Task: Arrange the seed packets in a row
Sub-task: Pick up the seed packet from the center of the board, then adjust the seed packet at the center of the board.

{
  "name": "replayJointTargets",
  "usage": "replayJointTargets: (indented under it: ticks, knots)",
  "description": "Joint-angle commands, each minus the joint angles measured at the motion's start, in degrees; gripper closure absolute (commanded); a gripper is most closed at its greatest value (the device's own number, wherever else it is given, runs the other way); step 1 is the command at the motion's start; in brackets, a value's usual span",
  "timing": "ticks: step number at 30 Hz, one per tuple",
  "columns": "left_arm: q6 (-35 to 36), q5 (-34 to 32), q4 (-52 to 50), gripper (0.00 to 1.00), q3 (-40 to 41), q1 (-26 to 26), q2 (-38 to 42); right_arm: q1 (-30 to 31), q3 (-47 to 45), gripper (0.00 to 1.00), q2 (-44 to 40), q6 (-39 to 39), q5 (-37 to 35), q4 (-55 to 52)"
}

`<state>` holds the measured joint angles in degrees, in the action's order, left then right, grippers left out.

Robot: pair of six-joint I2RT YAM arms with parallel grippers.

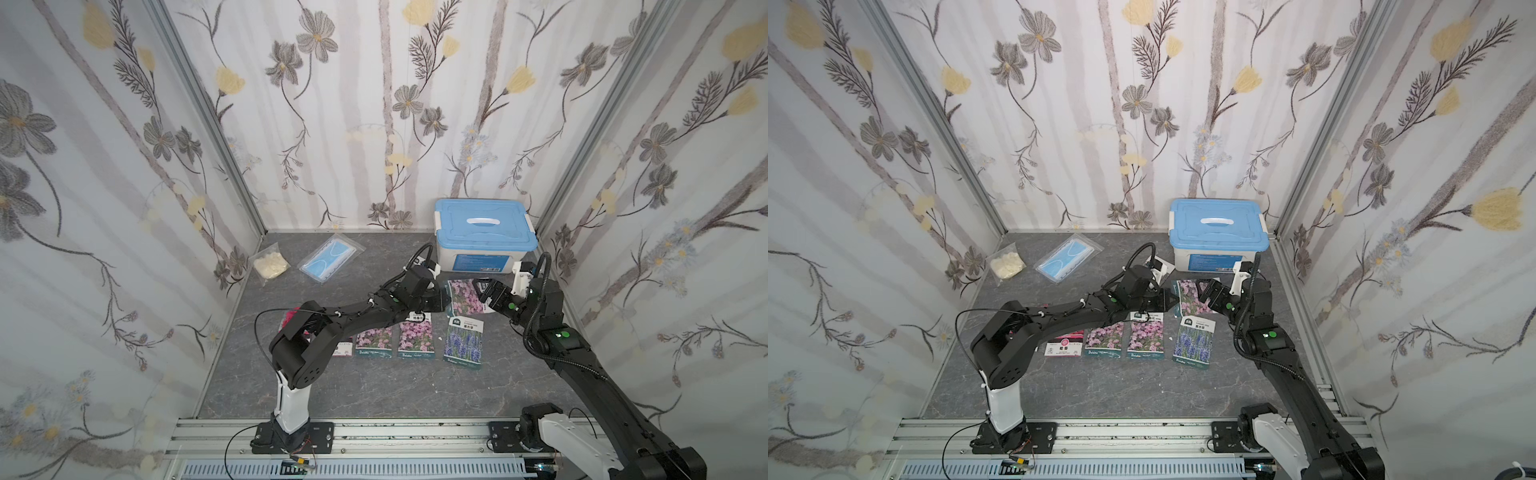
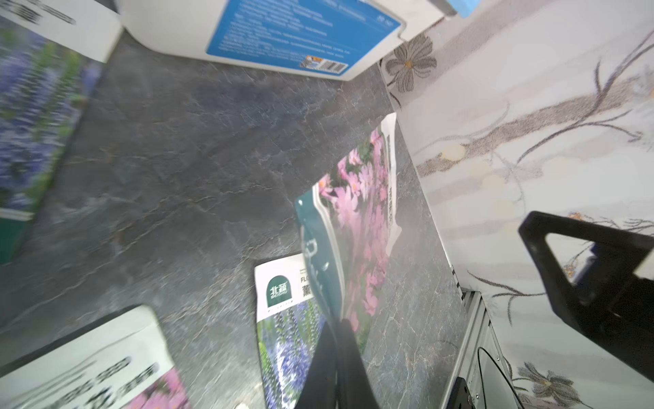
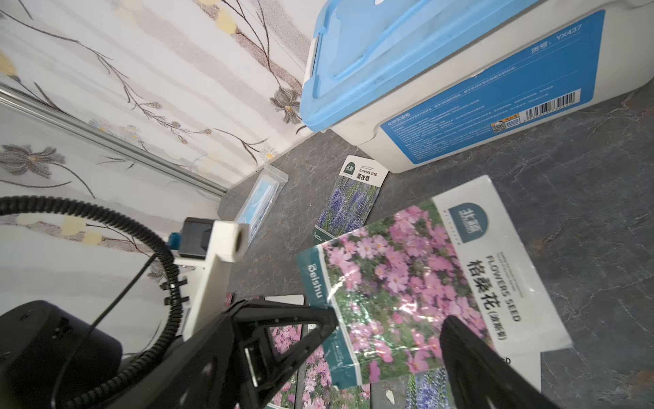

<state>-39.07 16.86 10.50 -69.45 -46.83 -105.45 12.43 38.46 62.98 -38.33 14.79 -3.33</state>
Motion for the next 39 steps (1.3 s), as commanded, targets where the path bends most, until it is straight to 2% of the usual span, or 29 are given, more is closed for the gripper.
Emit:
replayJointTargets:
  ticks: [1, 6, 12, 15, 20, 24, 28, 32, 35, 37, 39]
  knots:
    - [-2.17, -4.08, 1.55, 1.0, 5.85, 2.34, 6.8, 1.84, -1.37, 0.07, 0.57, -0.32, 1.45, 0.1]
    - [-1.76, -8.4, -4.41, 1.0, 14.11, 7.33, 19.69, 6.9, -5.05, 0.06, 5.43, -2.25, 0.86, 3.73]
    - [0.24, -13.45, -14.7, 1.0, 17.97, 12.81, 32.53, 9.25, -9.26, 0.05, 9.61, -3.27, -0.23, 5.97]
    - [0.39, -13.97, -17.27, 1.0, 19.24, 15.45, 36.25, 10.4, -10.81, 0.05, 12.34, -4.25, 1.8, 8.36]
    - [0.49, -13.6, -17.93, 1.0, 19.86, 17.21, 37.51, 12.81, -12.24, 0.05, 19.35, -7.32, 5.79, 14.32]
    - [0.47, -12.59, -17.15, 1.0, 19.29, 17.22, 36.18, 12.51, -12.88, 0.04, 22.27, -9.25, 5.54, 14.99]
    - [0.31, -11.43, -15.75, 1.0, 18.99, 17.21, 34.88, 9.55, -12.89, 0.03, 17.97, -9.64, -0.43, 8.05]
    - [0.22, -10.94, -14.37, 1.0, 19.0, 17.22, 33.51, 2.4, -13.58, 0.03, 10.16, -9.83, -5.0, 1.09]
    - [-0.15, -10.12, -13.05, 1.0, 18.92, 17.25, 31.48, -0.51, -13.41, 0.03, 3.54, -9.19, -9.3, -2.41]
    - [-0.37, -9.54, -12.17, 1.0, 18.96, 17.2, 30.4, -0.48, -12.33, 0.03, 1.84, -7.82, -7.79, -1.61]
    - [-0.48, -9.13, -11.53, 1.0, 19.0, 17.13, 29.67, 0.3, -10.55, 0.02, 4.44, -6.21, -1.72, 0.55]
